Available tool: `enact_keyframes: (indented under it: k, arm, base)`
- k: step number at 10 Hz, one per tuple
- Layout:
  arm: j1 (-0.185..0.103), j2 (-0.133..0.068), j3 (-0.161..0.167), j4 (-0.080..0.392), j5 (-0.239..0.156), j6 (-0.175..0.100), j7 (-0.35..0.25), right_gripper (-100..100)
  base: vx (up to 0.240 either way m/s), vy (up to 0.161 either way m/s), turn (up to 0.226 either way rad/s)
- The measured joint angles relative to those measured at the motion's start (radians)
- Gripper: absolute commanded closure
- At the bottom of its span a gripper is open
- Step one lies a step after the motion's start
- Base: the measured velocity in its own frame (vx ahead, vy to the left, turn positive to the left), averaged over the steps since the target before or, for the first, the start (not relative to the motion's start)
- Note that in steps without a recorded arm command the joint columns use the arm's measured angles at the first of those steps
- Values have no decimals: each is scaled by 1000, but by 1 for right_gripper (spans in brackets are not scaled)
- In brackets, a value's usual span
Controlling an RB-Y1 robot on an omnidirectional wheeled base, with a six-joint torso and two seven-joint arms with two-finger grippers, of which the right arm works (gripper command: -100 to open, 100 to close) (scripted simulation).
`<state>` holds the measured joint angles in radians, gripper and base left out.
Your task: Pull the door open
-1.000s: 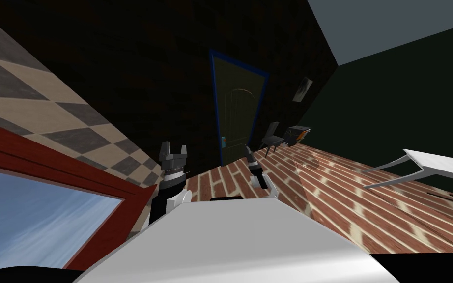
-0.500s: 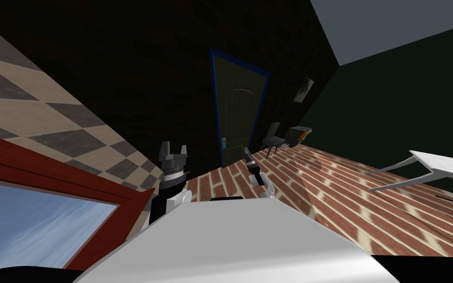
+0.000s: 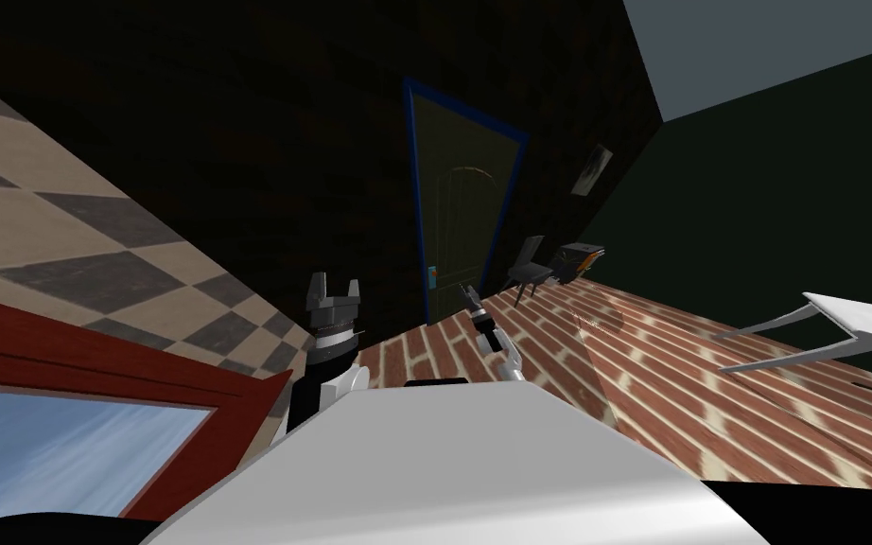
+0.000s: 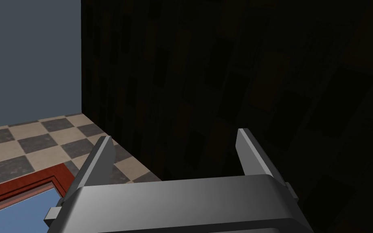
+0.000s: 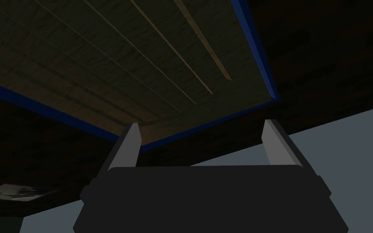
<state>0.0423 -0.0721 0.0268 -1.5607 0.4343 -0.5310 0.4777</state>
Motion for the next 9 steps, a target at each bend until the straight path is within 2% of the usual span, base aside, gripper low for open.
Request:
enact_keyframes:
  k: [5,7,9]
  arm:
    - [-90,4,-11,158,59,16,108,-100]
    - [-115,4,-12,210,82,23,146,-100]
    - [-150,12,-16,272,106,30,191,-100]
  base:
    - [104,26,3]
    - [104,30,0]
    - [83,25,4]
